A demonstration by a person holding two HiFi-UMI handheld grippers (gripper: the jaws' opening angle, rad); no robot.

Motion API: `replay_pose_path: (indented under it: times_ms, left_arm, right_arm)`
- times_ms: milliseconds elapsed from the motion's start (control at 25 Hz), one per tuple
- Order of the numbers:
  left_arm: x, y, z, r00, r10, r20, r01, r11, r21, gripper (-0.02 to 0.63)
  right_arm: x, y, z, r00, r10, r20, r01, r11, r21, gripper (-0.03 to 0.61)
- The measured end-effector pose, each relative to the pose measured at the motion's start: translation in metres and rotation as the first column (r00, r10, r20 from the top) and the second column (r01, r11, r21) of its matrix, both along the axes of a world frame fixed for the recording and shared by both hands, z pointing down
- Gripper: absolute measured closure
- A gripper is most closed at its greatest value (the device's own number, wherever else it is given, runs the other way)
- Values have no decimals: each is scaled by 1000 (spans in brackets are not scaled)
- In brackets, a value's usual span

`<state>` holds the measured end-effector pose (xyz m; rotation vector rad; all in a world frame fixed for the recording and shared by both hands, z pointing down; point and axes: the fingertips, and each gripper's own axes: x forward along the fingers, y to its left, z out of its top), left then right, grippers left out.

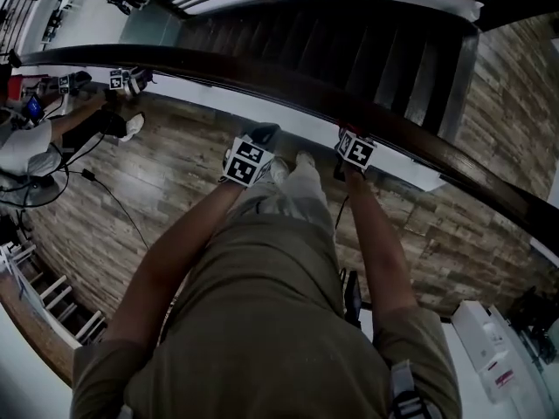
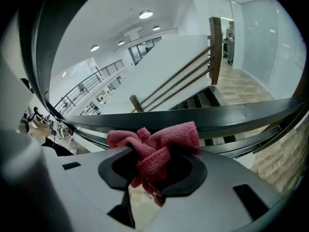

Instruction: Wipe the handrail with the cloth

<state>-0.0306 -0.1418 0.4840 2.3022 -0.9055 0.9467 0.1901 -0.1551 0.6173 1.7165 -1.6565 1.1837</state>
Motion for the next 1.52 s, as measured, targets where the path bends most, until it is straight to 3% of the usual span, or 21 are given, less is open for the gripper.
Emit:
replay_pose_path:
  times_ms: [200,400,680,1080,1520]
  left_arm:
    - [-20,-17,-3,1000,-4,19,4,1000,2,595]
    - [-49,-40,-6,1000,-18,-2,18,1000,4,595]
    - [-109,-64,4,997,65,-35,-65,998,1,595]
    - [-260,-95,23,994,109,-19,-109,994,-27,595]
    - [-399,-117,32,998,69,0,-69,996,-47,597]
  right_arm:
    - [-46,-15,-4,997,-56,51,57,998,-18,426]
    - [-81,-29,-5,998,-32,62,34,999,-28,426]
    - [-146,-54,-2,998,-41,48,41,999,-3,426]
    - [-283,-100,3,999,-10,34,10,1000,10,426]
    - [-456,-152,8,997,-2,76,-3,998,59,426]
